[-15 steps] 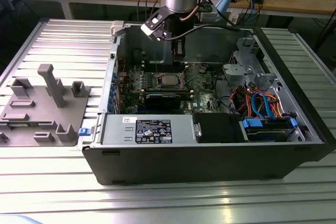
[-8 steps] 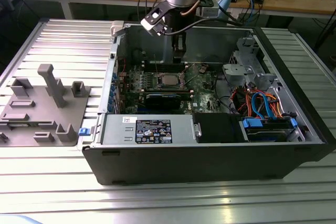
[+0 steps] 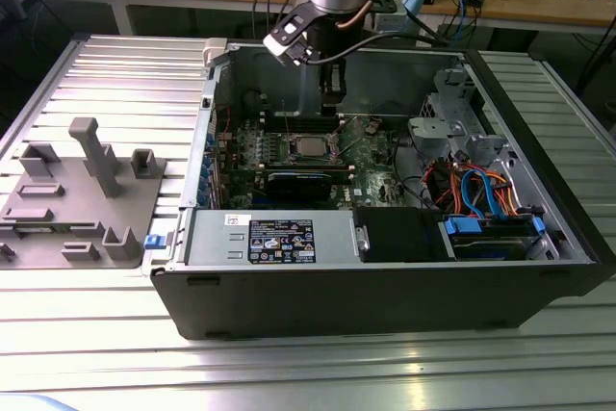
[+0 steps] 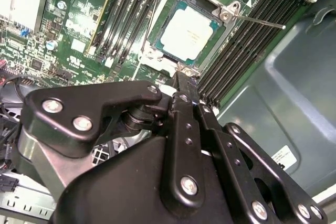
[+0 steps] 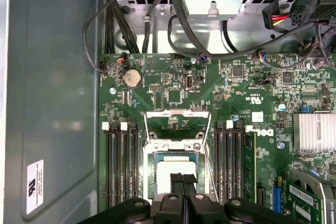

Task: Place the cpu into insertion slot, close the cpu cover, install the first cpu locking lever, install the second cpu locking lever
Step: 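Close the cpu cover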

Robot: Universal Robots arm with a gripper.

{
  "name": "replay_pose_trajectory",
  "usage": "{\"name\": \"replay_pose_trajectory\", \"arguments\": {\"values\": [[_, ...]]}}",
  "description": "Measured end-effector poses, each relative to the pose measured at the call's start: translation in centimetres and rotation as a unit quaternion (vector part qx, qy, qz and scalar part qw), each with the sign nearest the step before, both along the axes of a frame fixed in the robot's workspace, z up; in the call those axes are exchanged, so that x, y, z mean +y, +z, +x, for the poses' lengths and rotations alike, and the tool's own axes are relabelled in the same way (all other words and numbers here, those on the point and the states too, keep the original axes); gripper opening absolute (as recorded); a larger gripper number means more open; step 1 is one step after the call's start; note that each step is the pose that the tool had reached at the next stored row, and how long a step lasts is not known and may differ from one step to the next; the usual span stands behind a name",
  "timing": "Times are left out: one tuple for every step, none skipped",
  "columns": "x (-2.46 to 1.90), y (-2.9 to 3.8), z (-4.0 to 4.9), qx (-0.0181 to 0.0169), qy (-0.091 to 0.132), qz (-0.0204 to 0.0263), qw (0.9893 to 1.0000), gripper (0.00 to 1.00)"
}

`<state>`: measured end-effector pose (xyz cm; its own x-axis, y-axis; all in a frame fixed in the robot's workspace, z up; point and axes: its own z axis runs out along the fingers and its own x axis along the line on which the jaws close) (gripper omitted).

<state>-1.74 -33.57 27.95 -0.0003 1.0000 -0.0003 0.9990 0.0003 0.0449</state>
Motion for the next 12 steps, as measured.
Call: {"name": "replay_pose_trajectory", "arguments": {"values": [[0.0,0.0,0.01,0.0,0.0,0.0,1.0,0.11],[0.0,0.0,0.02,0.0,0.0,0.0,1.0,0.11],[0.0,0.0,0.02,0.0,0.0,0.0,1.0,0.11],[0.0,0.0,0.02,0.0,0.0,0.0,1.0,0.11],[0.0,0.0,0.04,0.0,0.0,0.0,1.0,0.11],[0.0,0.0,0.1,0.0002,0.0,0.0,1.0,0.11],[0.01,-0.01,0.22,0.0019,0.0,0.0,1.0,0.11],[0.0,-0.01,0.45,0.0054,0.0,-0.0001,1.0,0.11],[0.0,0.0,0.63,0.009,0.0,-0.0003,1.0,0.11],[0.0,0.0,0.83,0.0133,0.0,-0.0004,0.9999,0.11],[0.0,0.0,1.26,0.0212,0.0,-0.0005,0.9998,0.11],[0.0,-0.01,1.36,0.0219,0.0,-0.0004,0.9998,0.11]]}}
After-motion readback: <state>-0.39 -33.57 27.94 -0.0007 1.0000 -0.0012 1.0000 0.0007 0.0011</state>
